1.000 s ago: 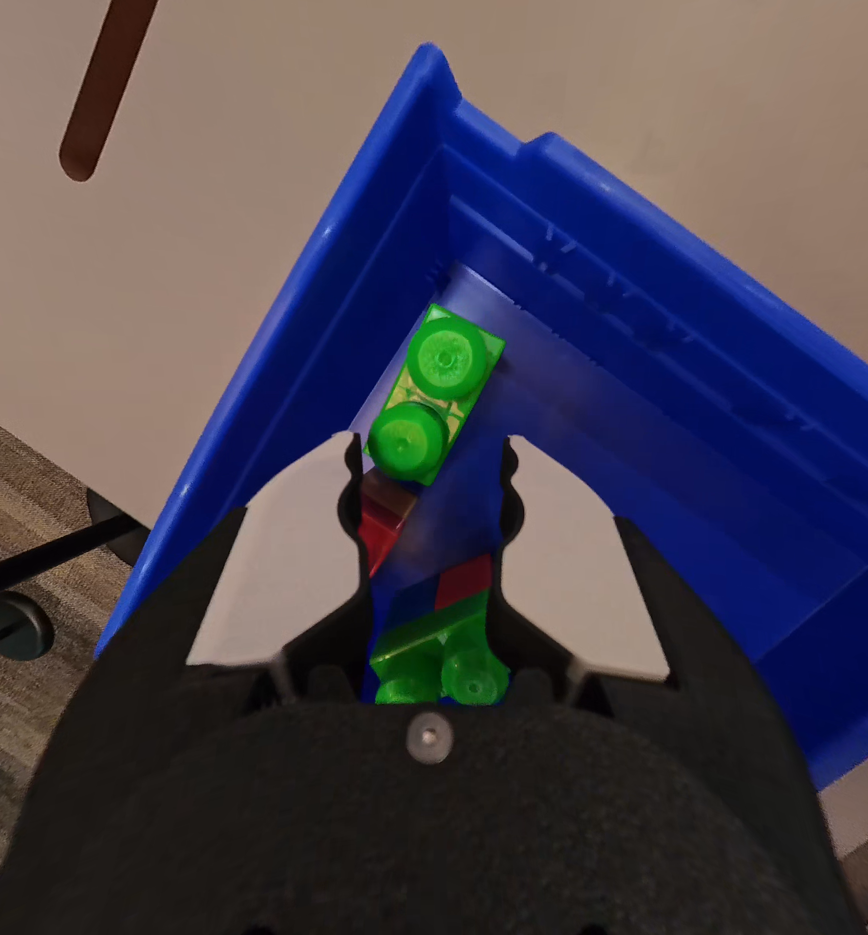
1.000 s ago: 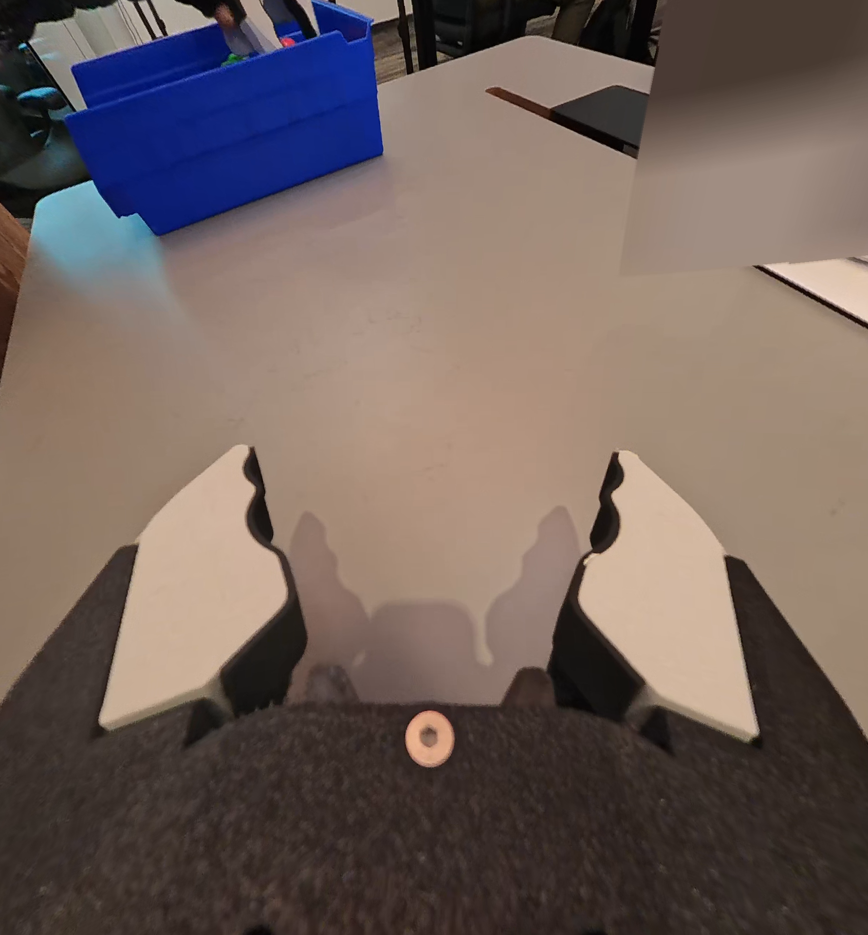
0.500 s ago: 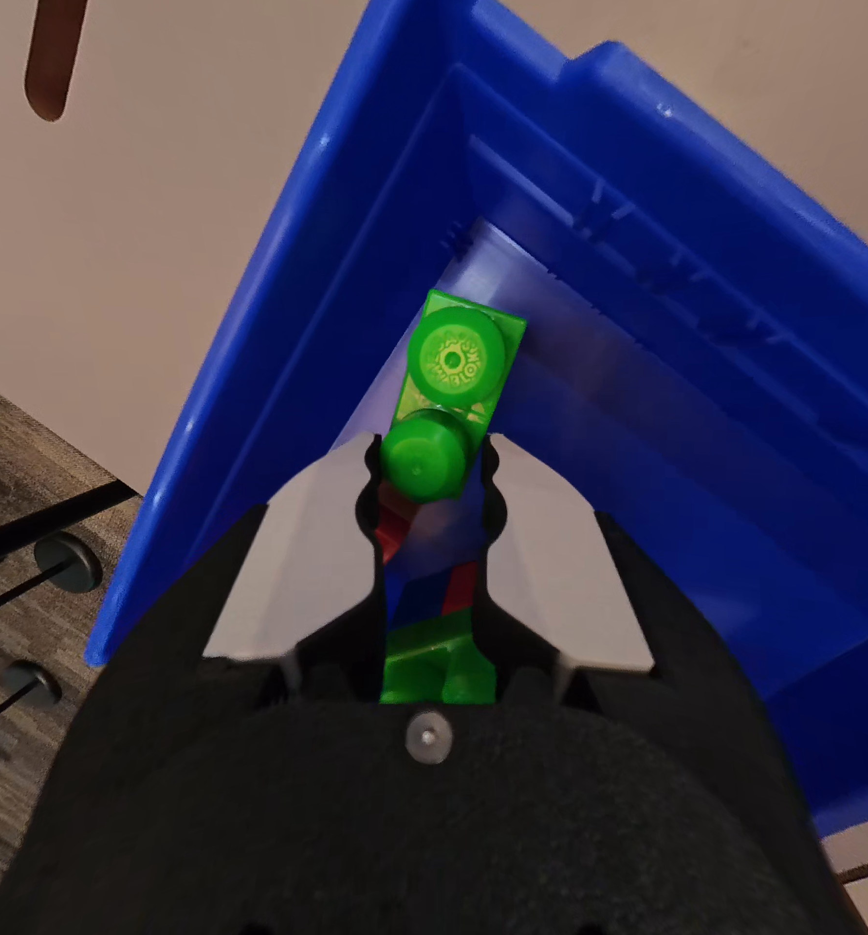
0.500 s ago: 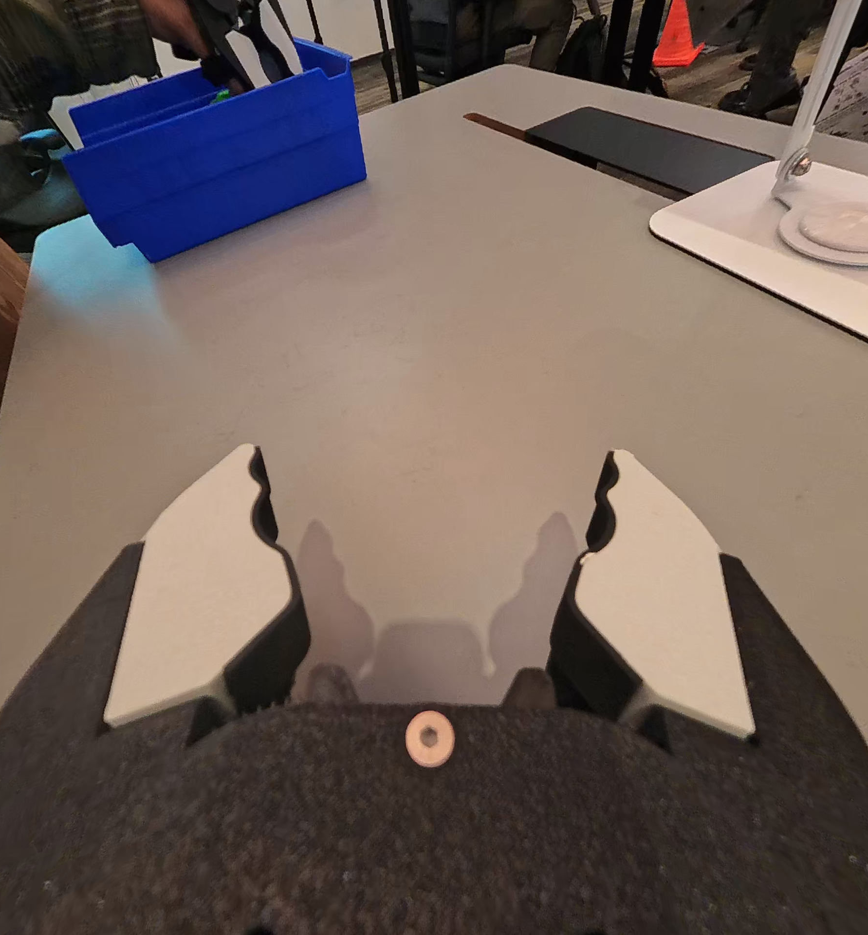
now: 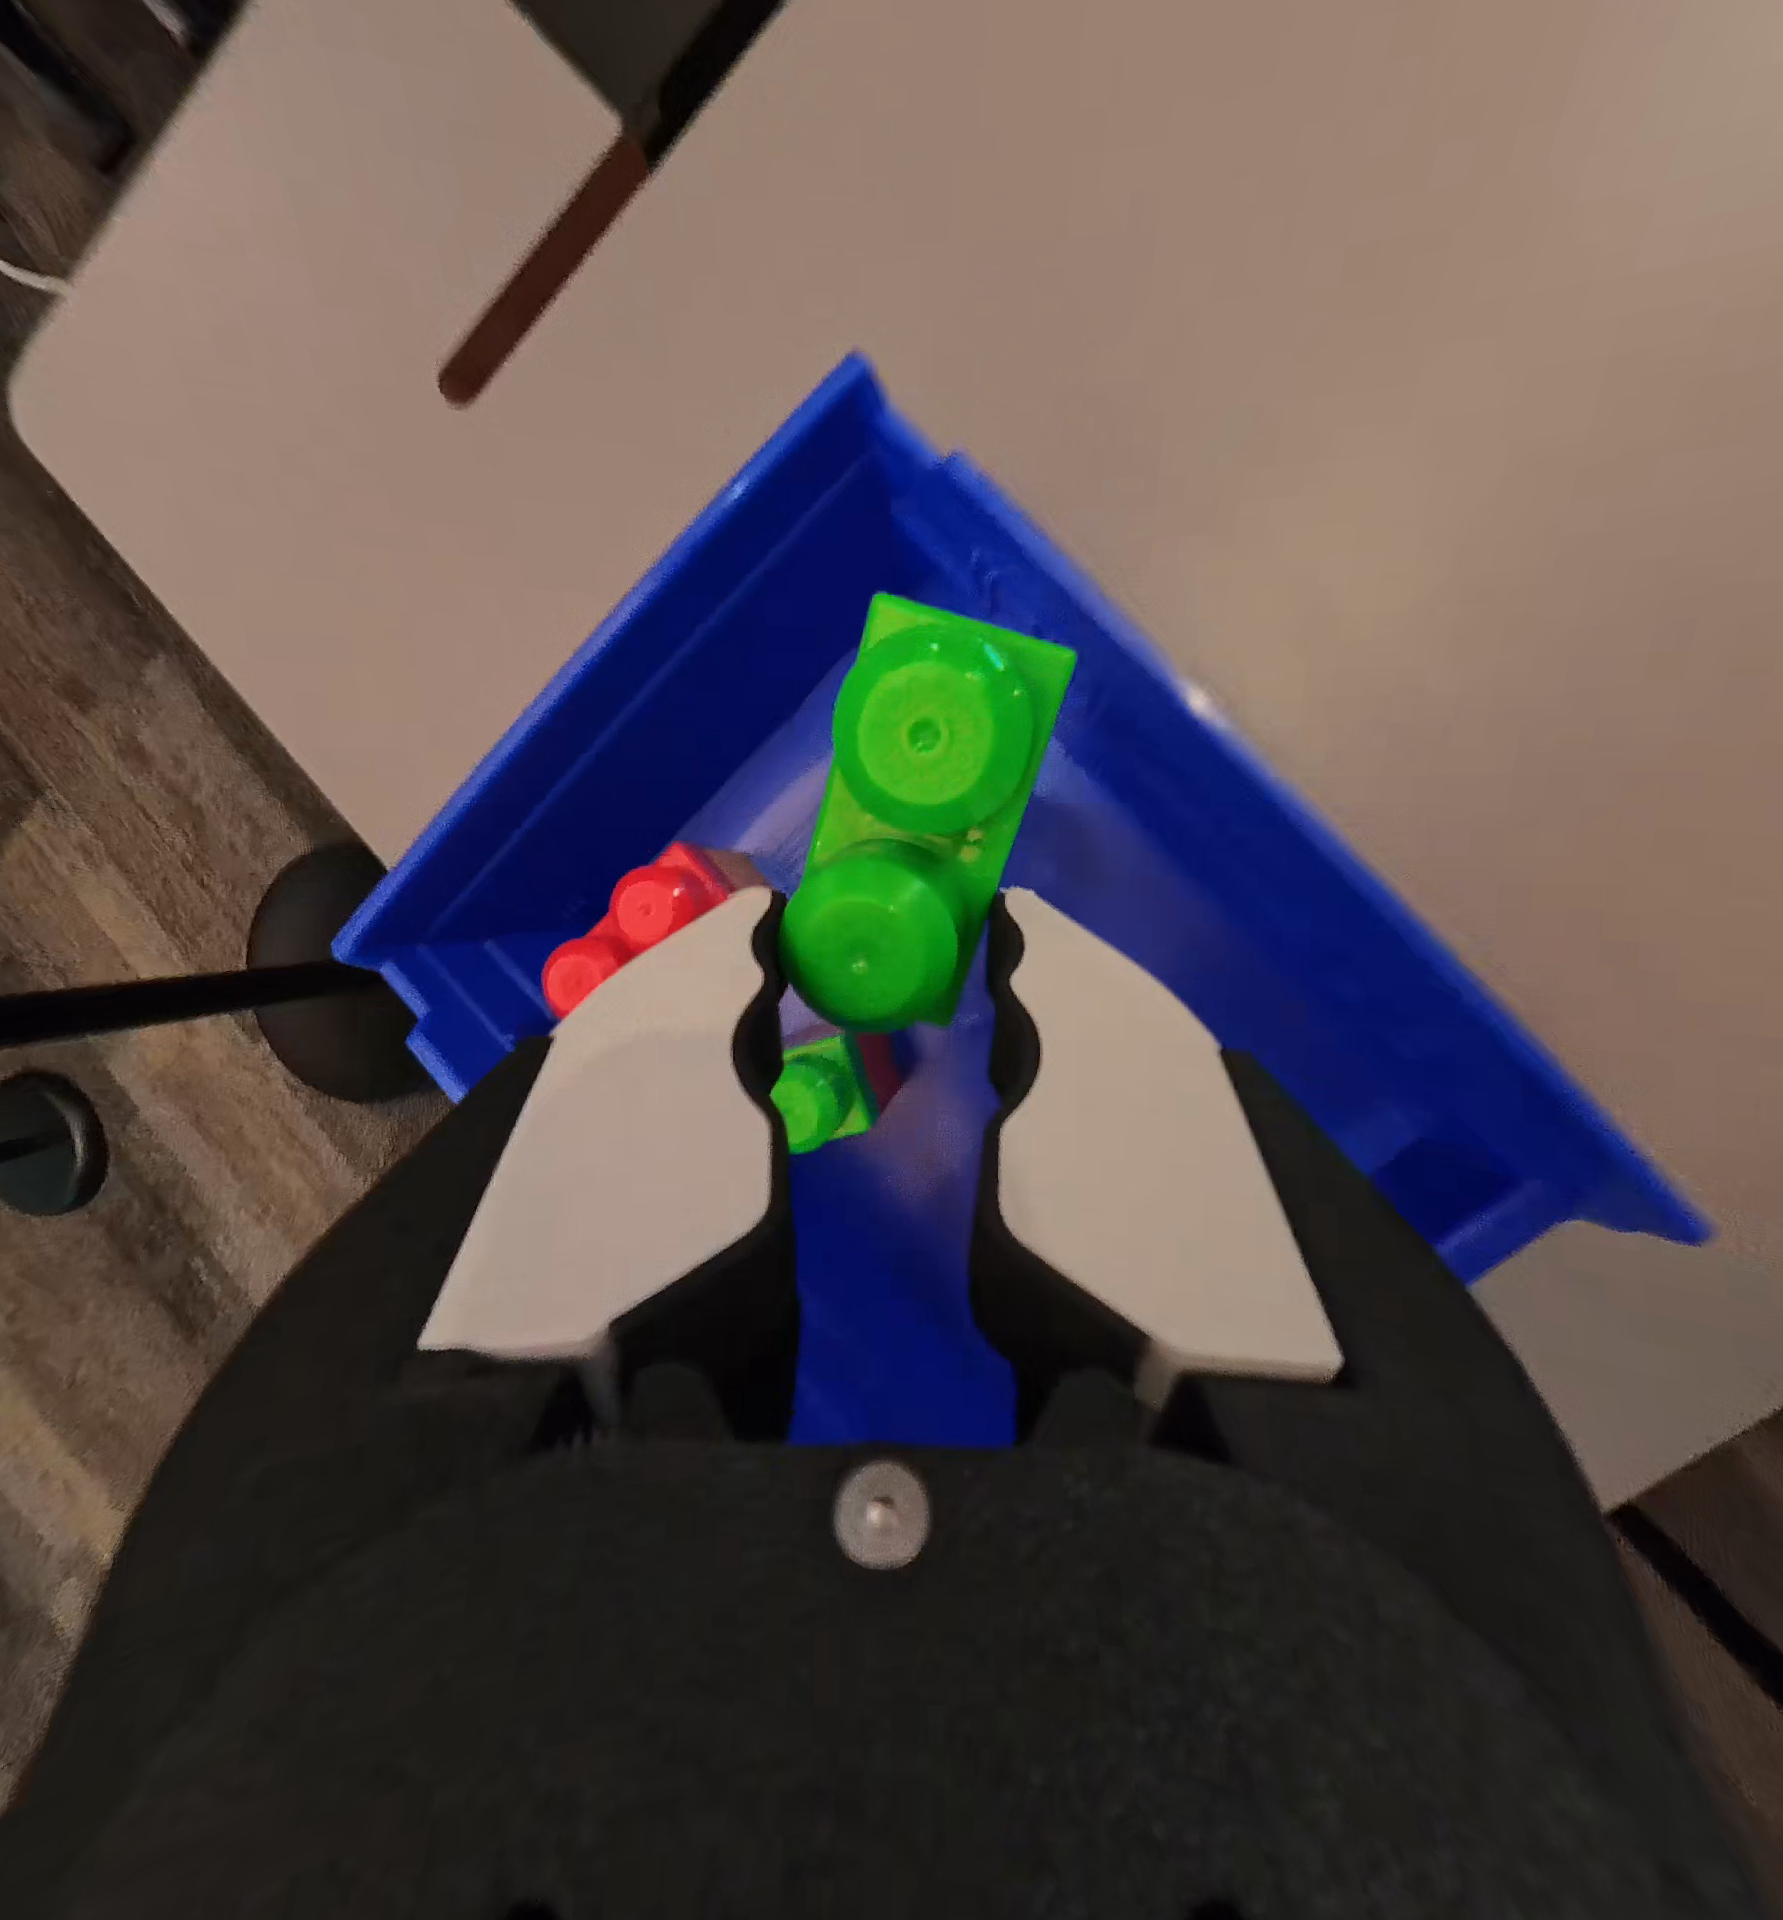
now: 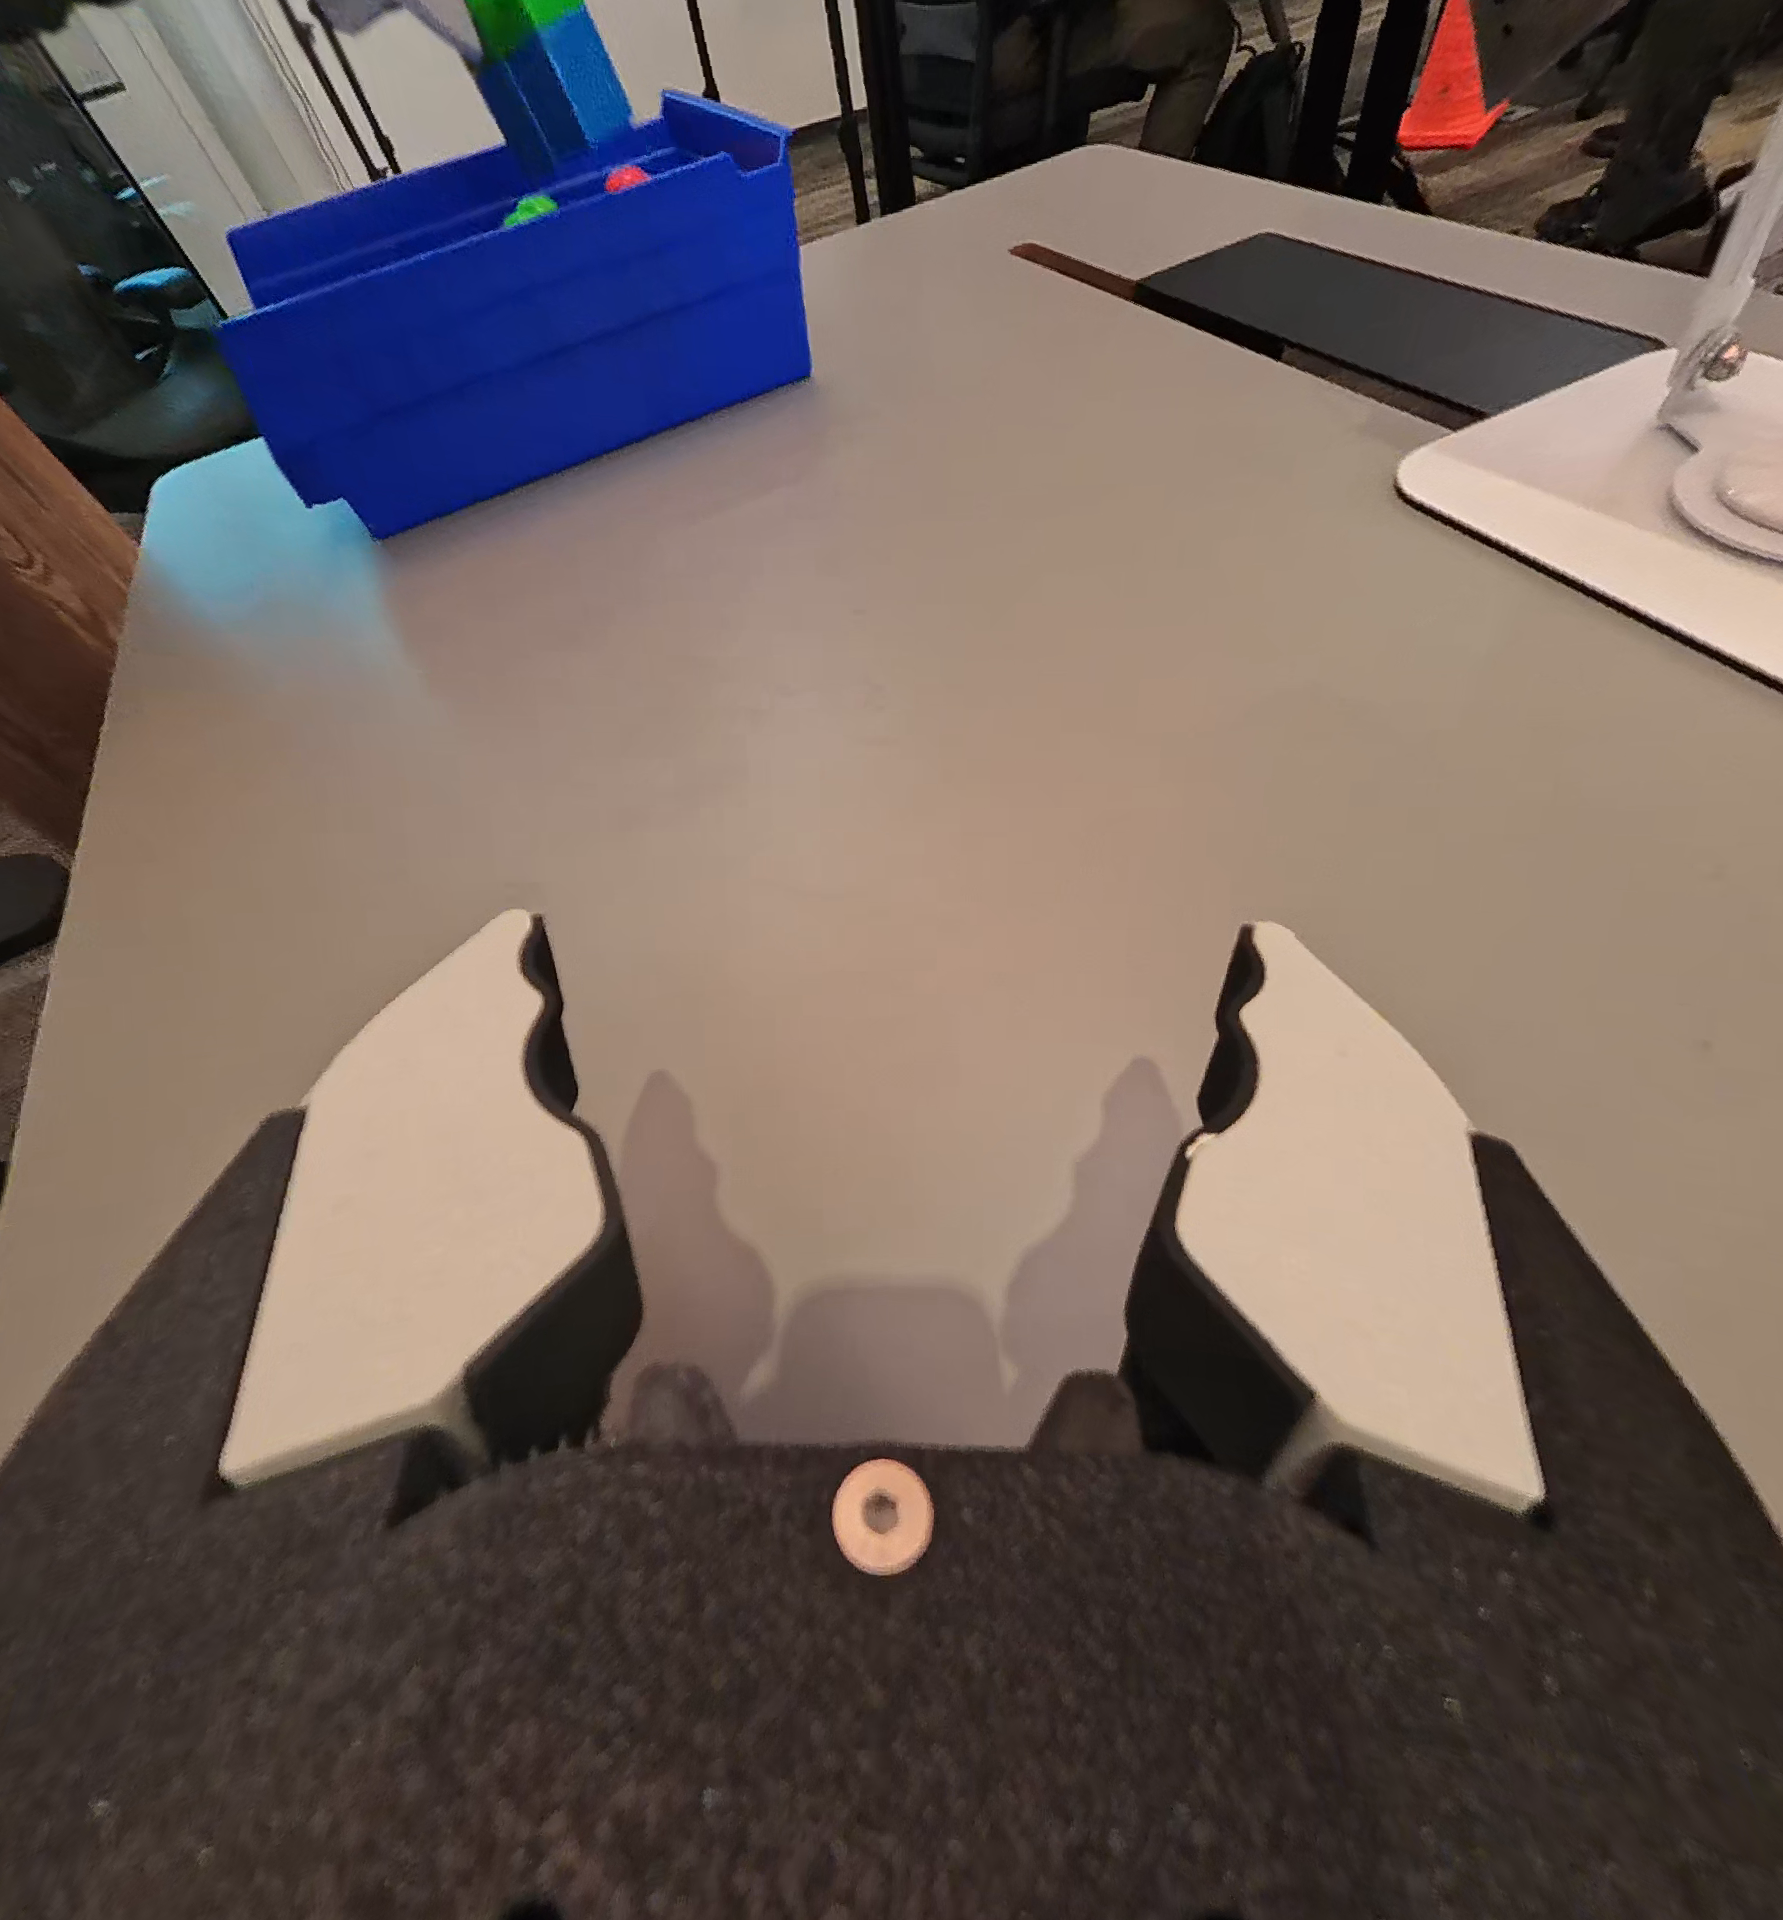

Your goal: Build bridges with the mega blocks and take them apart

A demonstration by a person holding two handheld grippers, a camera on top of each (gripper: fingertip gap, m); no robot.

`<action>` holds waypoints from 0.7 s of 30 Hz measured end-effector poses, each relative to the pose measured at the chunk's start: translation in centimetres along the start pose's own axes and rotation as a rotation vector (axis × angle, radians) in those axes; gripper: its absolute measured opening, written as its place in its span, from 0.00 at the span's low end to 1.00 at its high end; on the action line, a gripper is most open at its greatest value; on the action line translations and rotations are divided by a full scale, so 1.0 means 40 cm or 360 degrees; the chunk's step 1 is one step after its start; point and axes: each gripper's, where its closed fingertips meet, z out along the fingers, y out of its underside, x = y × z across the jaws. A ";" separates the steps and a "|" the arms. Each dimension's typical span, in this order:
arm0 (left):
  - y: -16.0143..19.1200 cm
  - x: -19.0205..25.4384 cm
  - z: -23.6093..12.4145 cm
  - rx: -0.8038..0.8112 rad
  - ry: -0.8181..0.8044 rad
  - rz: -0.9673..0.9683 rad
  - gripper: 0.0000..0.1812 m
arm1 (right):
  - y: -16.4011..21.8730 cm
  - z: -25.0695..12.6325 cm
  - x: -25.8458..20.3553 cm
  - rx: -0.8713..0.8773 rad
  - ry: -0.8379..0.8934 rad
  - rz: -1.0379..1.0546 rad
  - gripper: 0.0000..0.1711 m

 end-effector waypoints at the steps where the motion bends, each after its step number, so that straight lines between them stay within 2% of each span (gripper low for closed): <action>1: -0.022 0.015 -0.025 0.0059 0.0005 -0.0002 0.20 | -0.002 -0.002 -0.005 -0.0006 0.0000 -0.0009 0.69; 5: -0.139 0.108 -0.105 0.0366 0.0073 0.0009 0.20 | -0.041 -0.030 -0.032 0.0042 0.0009 -0.0054 0.70; 9: -0.273 0.253 -0.127 0.0716 0.0266 0.0001 0.20 | -0.090 -0.058 -0.071 0.0106 -0.0018 -0.0062 0.69; 15: -0.433 0.545 -0.080 0.1230 0.0789 -0.0078 0.20 | -0.185 -0.071 -0.131 0.0235 -0.0119 -0.0044 0.67; 18: -0.473 0.675 -0.041 0.1426 0.1064 -0.0173 0.20 | -0.229 -0.056 -0.162 0.0290 -0.0220 -0.0011 0.66; 21: -0.489 0.758 0.004 0.1513 0.1241 -0.0256 0.20 | -0.256 -0.033 -0.188 0.0297 -0.0303 0.0004 0.65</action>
